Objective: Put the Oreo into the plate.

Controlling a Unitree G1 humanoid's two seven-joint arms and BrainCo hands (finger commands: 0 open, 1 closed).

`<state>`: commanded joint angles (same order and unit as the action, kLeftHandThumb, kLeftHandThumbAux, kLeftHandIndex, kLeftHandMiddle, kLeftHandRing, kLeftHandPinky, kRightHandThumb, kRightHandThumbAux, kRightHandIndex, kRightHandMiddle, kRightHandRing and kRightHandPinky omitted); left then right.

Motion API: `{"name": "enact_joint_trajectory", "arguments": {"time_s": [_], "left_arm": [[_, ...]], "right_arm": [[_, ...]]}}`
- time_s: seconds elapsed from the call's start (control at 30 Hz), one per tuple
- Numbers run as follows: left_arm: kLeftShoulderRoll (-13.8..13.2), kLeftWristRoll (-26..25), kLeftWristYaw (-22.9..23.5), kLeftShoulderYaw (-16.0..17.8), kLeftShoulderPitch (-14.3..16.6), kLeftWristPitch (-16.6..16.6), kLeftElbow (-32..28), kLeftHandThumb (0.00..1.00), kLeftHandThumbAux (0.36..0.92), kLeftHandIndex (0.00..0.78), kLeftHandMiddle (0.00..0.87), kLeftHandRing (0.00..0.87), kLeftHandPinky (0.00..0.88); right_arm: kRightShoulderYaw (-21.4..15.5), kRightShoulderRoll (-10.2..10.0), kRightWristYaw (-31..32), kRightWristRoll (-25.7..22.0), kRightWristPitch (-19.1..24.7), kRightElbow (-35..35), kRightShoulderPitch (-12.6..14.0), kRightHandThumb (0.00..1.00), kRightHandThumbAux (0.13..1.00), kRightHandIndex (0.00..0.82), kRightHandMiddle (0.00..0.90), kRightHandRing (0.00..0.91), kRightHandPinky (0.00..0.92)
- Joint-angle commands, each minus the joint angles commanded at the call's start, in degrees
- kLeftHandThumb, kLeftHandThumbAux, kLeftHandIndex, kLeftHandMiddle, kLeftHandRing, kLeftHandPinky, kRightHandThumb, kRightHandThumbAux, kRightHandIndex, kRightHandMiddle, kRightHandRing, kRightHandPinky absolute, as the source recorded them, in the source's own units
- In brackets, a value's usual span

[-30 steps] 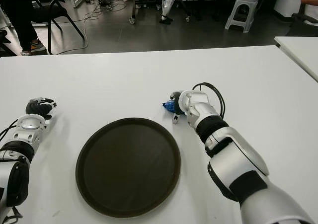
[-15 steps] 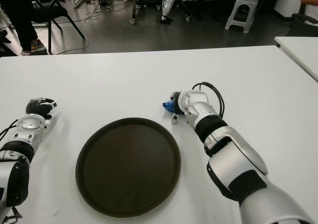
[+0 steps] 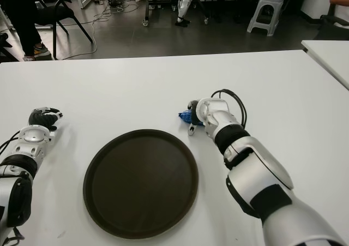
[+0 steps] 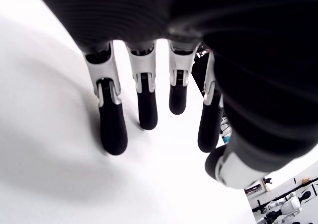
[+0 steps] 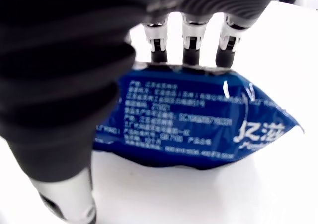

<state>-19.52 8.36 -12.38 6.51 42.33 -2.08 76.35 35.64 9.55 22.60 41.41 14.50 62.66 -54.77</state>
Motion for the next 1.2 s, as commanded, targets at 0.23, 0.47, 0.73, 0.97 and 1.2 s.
{"name": "enact_joint_trajectory", "arguments": {"time_s": [0.23, 0.47, 0.73, 0.97, 1.2], "left_arm": [[0.1, -0.2, 0.2, 0.2, 0.0, 0.0, 0.0, 0.675, 0.724, 0.398, 0.139, 0.153, 0.146], [0.1, -0.3, 0.2, 0.4, -0.1, -0.1, 0.0, 0.678, 0.722, 0.399, 0.144, 0.161, 0.161], [0.0, -0.1, 0.2, 0.2, -0.1, 0.0, 0.0, 0.679, 0.723, 0.399, 0.147, 0.15, 0.128], [0.0, -0.1, 0.2, 0.2, 0.0, 0.0, 0.0, 0.68, 0.723, 0.399, 0.144, 0.143, 0.116], [0.0, -0.1, 0.2, 0.2, 0.0, 0.0, 0.0, 0.681, 0.723, 0.399, 0.149, 0.16, 0.141]], "right_arm": [[0.3, 0.4, 0.4, 0.2, 0.0, -0.6, 0.1, 0.0, 0.838, 0.042, 0.058, 0.018, 0.0], [0.3, 0.4, -0.2, 0.3, -0.1, 0.8, -0.2, 0.0, 0.828, 0.04, 0.063, 0.022, 0.0], [0.2, 0.5, 0.3, 0.3, 1.3, 1.3, -0.6, 0.0, 0.809, 0.043, 0.073, 0.04, 0.0], [0.6, 0.8, 0.2, 0.6, 1.3, 1.8, -0.5, 0.0, 0.8, 0.044, 0.072, 0.039, 0.0], [0.5, 0.9, -0.8, 0.5, 1.0, 2.2, -0.4, 0.0, 0.805, 0.039, 0.068, 0.034, 0.0]]}}
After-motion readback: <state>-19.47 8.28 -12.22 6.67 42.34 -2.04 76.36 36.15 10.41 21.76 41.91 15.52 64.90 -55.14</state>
